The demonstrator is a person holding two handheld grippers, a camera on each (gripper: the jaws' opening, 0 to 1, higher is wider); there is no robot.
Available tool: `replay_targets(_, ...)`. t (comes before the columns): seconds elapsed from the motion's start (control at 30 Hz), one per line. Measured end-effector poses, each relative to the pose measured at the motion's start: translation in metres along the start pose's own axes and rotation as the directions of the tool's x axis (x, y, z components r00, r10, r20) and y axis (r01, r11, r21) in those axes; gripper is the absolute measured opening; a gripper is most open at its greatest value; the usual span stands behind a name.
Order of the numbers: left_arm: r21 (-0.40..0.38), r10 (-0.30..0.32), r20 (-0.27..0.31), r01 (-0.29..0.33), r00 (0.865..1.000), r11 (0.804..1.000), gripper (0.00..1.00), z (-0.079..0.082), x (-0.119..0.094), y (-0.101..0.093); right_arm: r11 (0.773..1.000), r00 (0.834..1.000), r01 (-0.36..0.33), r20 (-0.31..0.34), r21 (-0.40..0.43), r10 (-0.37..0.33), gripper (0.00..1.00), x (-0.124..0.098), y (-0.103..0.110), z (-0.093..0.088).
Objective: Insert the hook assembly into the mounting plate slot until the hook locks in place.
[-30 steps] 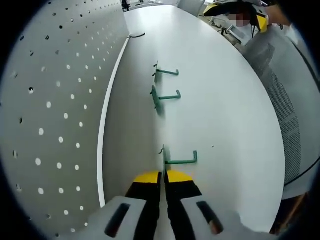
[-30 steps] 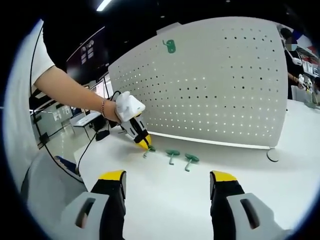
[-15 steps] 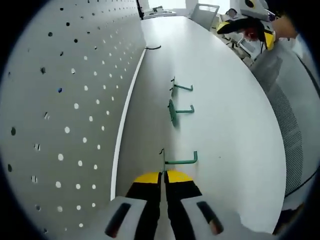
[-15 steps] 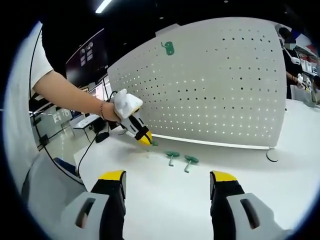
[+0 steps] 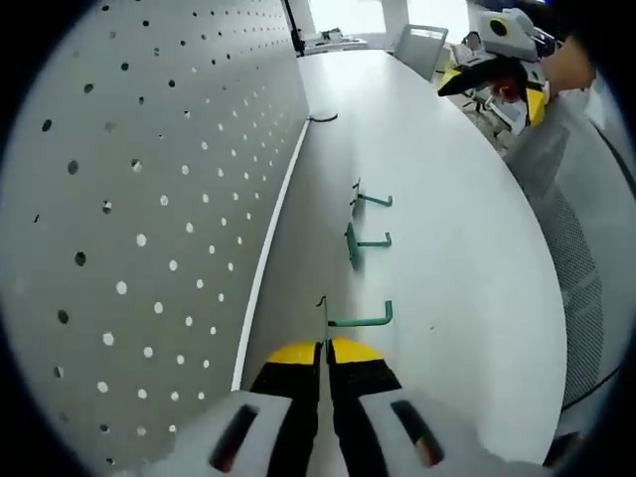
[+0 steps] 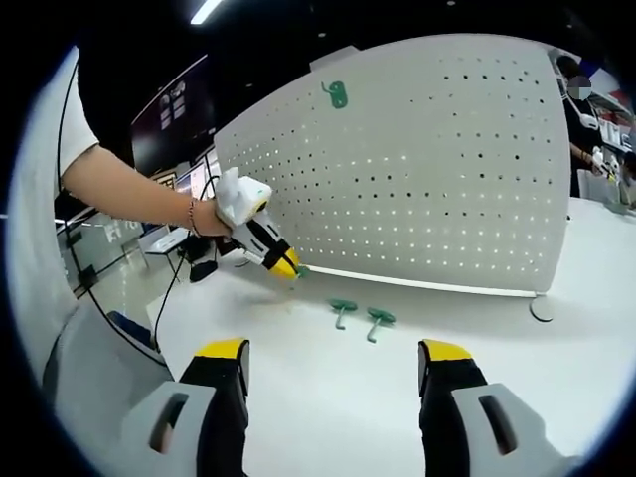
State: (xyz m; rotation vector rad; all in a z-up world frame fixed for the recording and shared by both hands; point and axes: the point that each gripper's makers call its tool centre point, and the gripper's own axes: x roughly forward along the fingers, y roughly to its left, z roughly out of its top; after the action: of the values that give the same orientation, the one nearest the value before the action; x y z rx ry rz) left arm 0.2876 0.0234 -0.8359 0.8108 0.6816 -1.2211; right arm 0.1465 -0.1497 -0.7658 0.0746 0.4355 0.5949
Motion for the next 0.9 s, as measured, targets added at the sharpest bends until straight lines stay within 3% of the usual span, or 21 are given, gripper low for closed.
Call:
replay_targets(0.37,-0.070,0.062,0.079,-0.057,0.995,0.996,0.03,0.016,-0.017,-0.001,1.000,1.000,0.005,0.005,0.000,-0.005,0.67,-0.001,-0.001,0.002)
replay_targets(0.4,-0.110,0.074,0.104,-0.062,0.992,0.992,0.03,0.020,-0.019,-0.001,1.000,1.000,0.004,0.006,-0.003,-0.004,0.67,-0.001,-0.001,0.002)
replay_targets(0.73,-0.169,0.134,0.188,-0.102,0.973,0.980,0.03,0.036,-0.036,0.002,1.000,1.000,-0.006,0.014,-0.010,0.006,0.67,-0.001,0.002,0.005)
replay_targets(0.9,-0.207,0.174,0.236,-0.125,0.956,0.970,0.03,0.046,-0.047,0.002,1.000,1.000,-0.009,0.019,-0.012,0.009,0.67,-0.001,0.003,0.006)
